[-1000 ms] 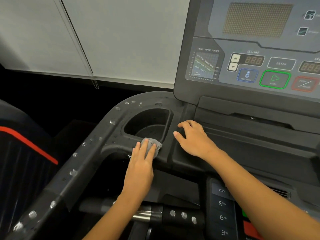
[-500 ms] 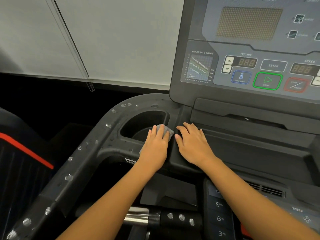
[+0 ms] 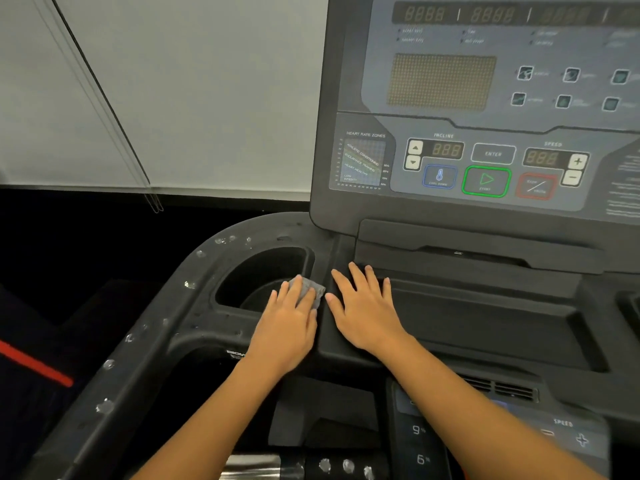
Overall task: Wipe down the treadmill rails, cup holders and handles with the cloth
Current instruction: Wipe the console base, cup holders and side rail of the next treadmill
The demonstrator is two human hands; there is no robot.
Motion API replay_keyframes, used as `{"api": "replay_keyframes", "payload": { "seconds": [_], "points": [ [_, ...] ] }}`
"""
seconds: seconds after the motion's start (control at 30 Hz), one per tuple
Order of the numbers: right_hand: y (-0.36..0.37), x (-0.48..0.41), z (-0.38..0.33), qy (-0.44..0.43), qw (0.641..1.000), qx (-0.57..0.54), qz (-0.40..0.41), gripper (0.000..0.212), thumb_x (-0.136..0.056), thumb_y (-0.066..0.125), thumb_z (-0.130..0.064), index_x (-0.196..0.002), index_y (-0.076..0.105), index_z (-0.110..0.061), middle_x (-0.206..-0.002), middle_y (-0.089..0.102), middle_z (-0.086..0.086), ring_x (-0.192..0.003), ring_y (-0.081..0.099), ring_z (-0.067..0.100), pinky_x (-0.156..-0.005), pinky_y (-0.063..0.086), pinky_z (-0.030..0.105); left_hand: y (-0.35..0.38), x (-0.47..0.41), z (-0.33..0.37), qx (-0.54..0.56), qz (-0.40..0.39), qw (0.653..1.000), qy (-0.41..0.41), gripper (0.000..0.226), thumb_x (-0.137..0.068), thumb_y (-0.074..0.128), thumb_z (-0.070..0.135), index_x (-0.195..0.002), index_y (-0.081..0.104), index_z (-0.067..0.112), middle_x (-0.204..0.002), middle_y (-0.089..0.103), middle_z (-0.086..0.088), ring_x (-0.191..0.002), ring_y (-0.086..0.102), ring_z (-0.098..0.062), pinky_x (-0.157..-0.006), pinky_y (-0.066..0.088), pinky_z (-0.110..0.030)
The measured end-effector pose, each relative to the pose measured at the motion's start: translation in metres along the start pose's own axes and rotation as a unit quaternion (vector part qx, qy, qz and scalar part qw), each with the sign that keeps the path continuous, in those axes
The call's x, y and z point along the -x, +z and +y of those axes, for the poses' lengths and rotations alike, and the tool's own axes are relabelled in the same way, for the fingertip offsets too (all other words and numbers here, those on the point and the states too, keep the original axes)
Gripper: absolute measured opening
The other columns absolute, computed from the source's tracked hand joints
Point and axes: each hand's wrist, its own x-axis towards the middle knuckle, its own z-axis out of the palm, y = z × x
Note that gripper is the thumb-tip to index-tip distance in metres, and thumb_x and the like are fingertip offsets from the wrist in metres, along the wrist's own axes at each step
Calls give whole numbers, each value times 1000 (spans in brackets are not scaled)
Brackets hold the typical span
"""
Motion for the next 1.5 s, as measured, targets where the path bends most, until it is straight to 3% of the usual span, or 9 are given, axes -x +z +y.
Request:
{"api": "replay_keyframes", "payload": {
  "seconds": [0.13,0.23,0.37,0.5,0.67,0.9,1.13,1.27,1.5],
  "points": [
    [1,1,1,2,1000,-11,0,54,-100,22,-45,-150,10,-27,-159,-2,3,-145,-10,25,-114,-7,49,4,-10,-6,34,10,999,8,47,-100,24,35,-145,27,21,-156,10,-4,-143,13,-24,-115,9,-32],
    [1,1,1,0,1000,-13,2,54,-100,20,-46,-150,10,-27,-159,-2,3,-145,-10,25,-114,-8,49,7,7,-10,52,31,998,27,64,-88,11,49,-138,40,21,-152,24,-4,-139,26,-27,-110,13,-30],
    [3,-1,0,8,999,-31,6,56,-99,16,-50,-149,12,-26,-159,-2,2,-145,-11,24,-115,-9,48,14,14,-18,42,21,999,20,64,-82,1,53,-142,13,34,-148,8,12,-138,8,-13,-109,12,-31],
    [4,0,-3,10,998,-54,17,92,-69,-14,-66,-149,14,-28,-159,1,1,-145,-10,23,-113,-11,46,11,-12,-14,29,20,999,6,70,-83,6,52,-143,28,23,-149,14,7,-139,24,-25,-108,27,-39],
    [1,0,-2,13,997,-66,31,100,-63,-18,-67,-148,17,-28,-159,3,0,-145,-9,23,-114,-11,47,6,-56,-12,25,-6,1000,-11,50,-99,32,33,-147,19,23,-156,6,0,-143,8,-29,-114,13,-42],
    [-7,1,-3,4,999,-33,20,102,-63,-19,-68,-148,18,-26,-158,6,4,-145,-4,25,-113,-13,44,4,-100,-4,-61,-4,998,-23,48,-101,25,33,-147,17,21,-157,7,-1,-143,3,-30,-115,7,-42],
    [-12,-11,-8,-17,1000,-5,7,107,-61,-20,-66,-149,16,-16,-157,9,12,-145,-1,27,-116,-7,39,8,-71,-17,-9,27,996,86,50,-96,45,20,-143,30,11,-153,23,-8,-141,9,-33,-109,-1,-35],
    [-10,-15,-11,-18,1000,9,8,108,-61,-21,-64,-149,16,-13,-157,11,13,-145,2,28,-116,-4,38,2,-81,-20,-39,-19,997,71,50,-101,29,30,-148,15,19,-156,5,1,-144,-2,-27,-113,-4,-37],
    [-11,-18,-13,-18,999,26,10,109,-61,-22,-63,-148,17,-11,-156,12,15,-144,6,28,-117,-2,38,0,-103,-15,-47,-31,998,26,49,-101,24,34,-148,15,20,-156,9,1,-143,2,-27,-115,3,-40]
  ]
}}
